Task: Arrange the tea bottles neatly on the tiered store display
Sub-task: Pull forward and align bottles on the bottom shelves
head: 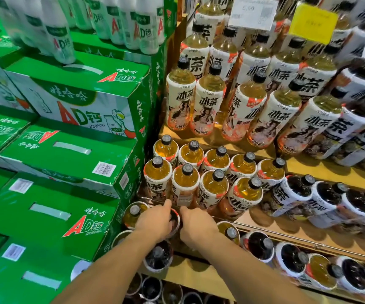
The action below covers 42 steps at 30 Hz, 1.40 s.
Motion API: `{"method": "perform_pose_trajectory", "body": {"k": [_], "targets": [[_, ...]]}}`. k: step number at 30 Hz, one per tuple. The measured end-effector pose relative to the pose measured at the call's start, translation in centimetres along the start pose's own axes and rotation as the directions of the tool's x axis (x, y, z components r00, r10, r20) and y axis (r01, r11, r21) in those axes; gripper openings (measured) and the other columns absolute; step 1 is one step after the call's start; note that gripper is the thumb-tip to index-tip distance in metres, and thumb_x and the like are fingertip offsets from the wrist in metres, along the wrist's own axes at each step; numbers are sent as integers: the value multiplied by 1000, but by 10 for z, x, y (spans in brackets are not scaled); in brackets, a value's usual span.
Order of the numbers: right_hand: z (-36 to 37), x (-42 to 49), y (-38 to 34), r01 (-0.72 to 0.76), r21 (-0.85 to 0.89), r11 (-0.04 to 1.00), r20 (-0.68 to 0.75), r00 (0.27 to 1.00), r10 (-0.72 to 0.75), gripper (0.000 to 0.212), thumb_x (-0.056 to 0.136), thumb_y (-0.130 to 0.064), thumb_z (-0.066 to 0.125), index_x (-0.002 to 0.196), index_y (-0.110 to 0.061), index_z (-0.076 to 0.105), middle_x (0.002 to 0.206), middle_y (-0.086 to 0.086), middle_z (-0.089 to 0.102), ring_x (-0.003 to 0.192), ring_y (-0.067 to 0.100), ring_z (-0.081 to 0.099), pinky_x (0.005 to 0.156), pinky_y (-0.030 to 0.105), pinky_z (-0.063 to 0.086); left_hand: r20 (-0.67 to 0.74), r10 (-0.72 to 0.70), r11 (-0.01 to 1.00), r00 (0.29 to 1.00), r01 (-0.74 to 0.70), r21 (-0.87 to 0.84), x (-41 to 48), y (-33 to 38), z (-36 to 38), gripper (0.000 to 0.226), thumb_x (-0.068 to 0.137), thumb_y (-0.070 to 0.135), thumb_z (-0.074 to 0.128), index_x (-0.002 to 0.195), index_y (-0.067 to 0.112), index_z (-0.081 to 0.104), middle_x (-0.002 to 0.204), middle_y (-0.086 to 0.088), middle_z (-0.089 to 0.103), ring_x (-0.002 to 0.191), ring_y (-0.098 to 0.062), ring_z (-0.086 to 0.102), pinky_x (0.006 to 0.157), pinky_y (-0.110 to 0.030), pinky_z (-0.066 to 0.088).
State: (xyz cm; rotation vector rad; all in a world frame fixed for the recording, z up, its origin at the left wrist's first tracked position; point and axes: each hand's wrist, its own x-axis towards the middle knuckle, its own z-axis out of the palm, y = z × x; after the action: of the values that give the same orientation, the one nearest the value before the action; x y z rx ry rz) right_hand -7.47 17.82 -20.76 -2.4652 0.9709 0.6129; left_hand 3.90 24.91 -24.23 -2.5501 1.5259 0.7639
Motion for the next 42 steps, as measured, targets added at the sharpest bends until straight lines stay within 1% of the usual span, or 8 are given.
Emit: {"method": "perform_pose_trajectory", "body": {"k": [4, 11, 17, 21, 24, 28, 33, 42], "targets": [[1, 0, 7, -14, 78, 997, -21, 1000, 16, 40, 90, -25, 59, 127, -18, 45, 116, 13, 65, 106, 37, 64, 86, 48, 56, -130, 7, 995, 992, -20, -98, -3, 4, -11, 29, 93, 40, 55, 104, 19, 37, 99, -5, 65, 90, -29, 65, 66, -39, 48], [-15, -17, 16, 64, 338, 939, -151, 988, -13, 106, 62, -60, 82, 145, -44, 19, 124, 2, 51, 108, 30, 59, 89, 47, 53, -360, 136, 979, 923, -182, -96, -31, 30, -63, 32, 85, 52, 58, 88, 26, 39, 75, 6, 58, 66, -16, 57, 54, -30, 46], [-25, -64, 39, 195, 534, 823, -379, 925, 27, 80, 63, -55, 84, 127, -42, 36, 109, -11, 67, 98, 17, 68, 87, 42, 58, -447, 265, 956, 854, -293, 7, -58, 80, -97, 28, 81, 55, 59, 82, 31, 44, 70, 13, 56, 65, -7, 55, 50, -23, 38], [-32, -102, 67, 201, 634, 747, -468, 868, 164, 78, 70, -46, 83, 131, -42, 35, 115, -14, 65, 106, 13, 64, 92, 29, 53, -529, 403, 883, 746, -469, 13, -69, 115, -102, 35, 74, 67, 51, 99, 42, 57, 89, 17, 55, 84, -6, 52, 66, -27, 45], [-41, -134, 94, 191, 663, 724, -510, 823, 250, 78, 64, -48, 82, 130, -44, 41, 115, -16, 66, 105, 13, 64, 92, 35, 55, -570, 440, 807, 694, -584, -89, -67, 143, -100, 51, 68, 65, 58, 109, 35, 62, 98, 8, 53, 95, -13, 49, 80, -33, 43], [-47, -181, 135, 162, 652, 740, -561, 760, 328, 78, 65, -48, 83, 132, -40, 43, 119, -10, 67, 108, 18, 64, 91, 36, 54, -480, 494, 649, 725, -675, -352, -72, 193, -86, 54, 69, 58, 68, 119, 41, 54, 111, 13, 57, 104, -7, 55, 90, -35, 48], [-29, -219, 187, 58, 695, 717, -536, 706, 462, 76, 66, -55, 78, 131, -44, 41, 118, -12, 66, 106, 20, 66, 90, 43, 56, -410, 632, 539, 658, -753, -377, -83, 261, -60, 61, 71, 59, 66, 127, 41, 49, 121, 18, 54, 110, 3, 50, 90, -15, 38], [21, -283, 304, -117, 754, 647, -418, 674, 610, 70, 65, -58, 76, 124, -42, 41, 104, -12, 66, 90, 15, 67, 77, 40, 59, -247, 727, 445, 641, -714, -541, -83, 385, 14, 63, 80, 76, 49, 133, 43, 48, 131, 20, 54, 119, 3, 51, 97, -29, 44]]}}
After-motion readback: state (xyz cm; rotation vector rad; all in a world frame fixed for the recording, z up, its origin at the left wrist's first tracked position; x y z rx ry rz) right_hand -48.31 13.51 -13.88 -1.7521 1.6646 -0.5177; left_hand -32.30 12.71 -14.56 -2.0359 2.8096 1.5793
